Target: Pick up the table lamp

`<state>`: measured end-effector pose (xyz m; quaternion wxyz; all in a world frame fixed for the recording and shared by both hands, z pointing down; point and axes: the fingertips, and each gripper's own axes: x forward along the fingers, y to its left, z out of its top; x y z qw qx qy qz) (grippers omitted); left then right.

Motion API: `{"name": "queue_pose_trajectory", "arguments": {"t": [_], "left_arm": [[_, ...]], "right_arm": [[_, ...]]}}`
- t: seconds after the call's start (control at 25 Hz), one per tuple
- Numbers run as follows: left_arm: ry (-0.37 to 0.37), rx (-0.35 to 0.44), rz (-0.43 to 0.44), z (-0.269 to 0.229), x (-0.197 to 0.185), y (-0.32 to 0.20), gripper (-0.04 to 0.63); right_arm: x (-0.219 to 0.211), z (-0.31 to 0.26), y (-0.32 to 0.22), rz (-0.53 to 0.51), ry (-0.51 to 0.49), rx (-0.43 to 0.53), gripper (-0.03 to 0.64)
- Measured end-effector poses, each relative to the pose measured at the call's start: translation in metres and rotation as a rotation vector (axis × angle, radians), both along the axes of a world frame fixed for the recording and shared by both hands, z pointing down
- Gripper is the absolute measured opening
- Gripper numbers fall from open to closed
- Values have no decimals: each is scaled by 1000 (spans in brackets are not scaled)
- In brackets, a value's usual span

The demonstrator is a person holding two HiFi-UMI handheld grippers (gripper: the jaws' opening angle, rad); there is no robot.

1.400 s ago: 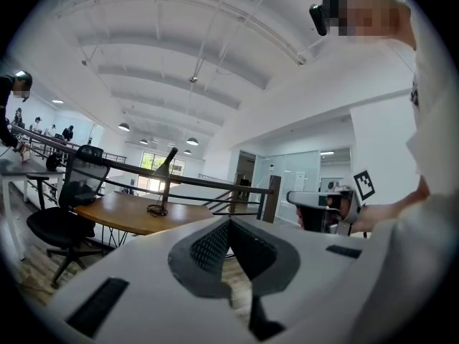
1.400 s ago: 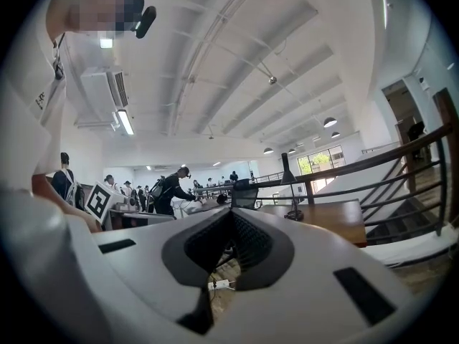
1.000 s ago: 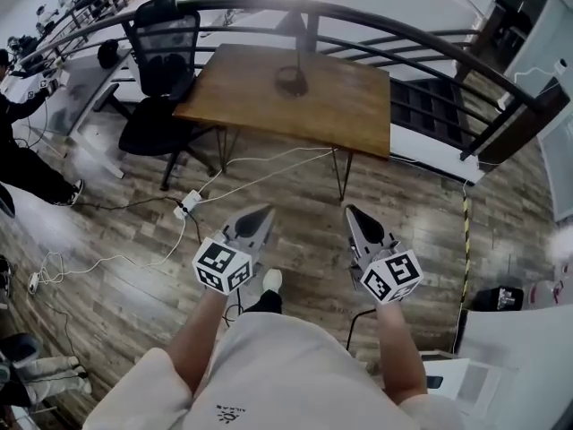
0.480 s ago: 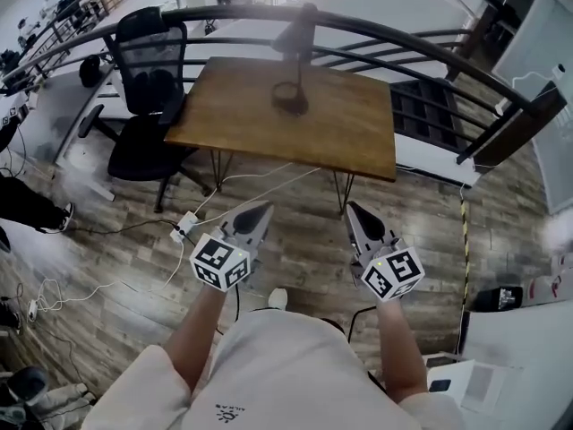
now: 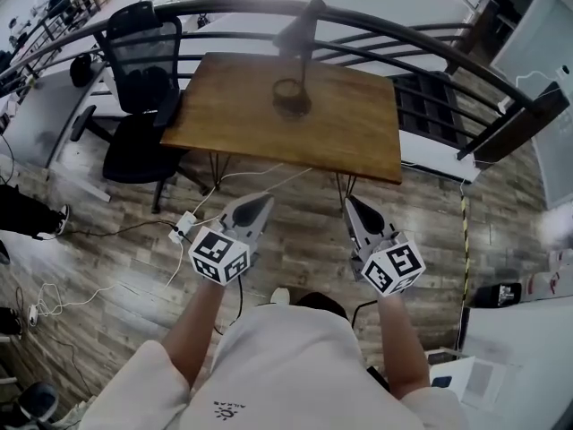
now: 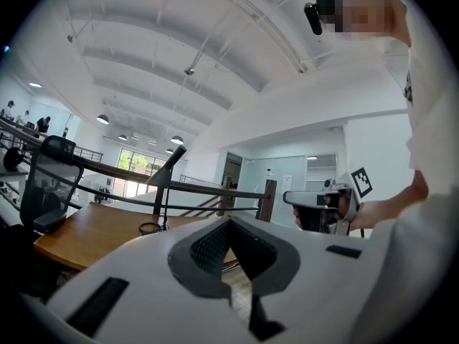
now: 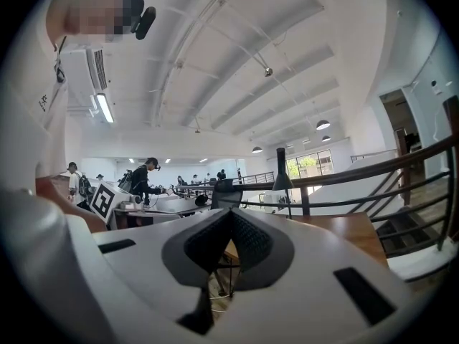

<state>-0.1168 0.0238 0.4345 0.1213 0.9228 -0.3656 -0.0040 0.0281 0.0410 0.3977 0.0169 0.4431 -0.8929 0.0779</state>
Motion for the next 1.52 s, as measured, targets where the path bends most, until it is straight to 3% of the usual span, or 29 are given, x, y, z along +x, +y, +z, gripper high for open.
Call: {"name": "queue_pose_trajectory", "arguments": {"t": [0.64, 1.04, 1.52], "left_arm": [[-5, -33, -47, 13, 0, -38, 5], [0, -23, -95, 10, 23, -122, 5], [-8, -27, -214, 3, 55, -218, 5]], "right_arm": [[9, -4, -57, -43, -7, 25, 17], [24, 5, -144, -125, 9, 20, 17], [51, -2, -250, -228, -30, 21, 17]]}}
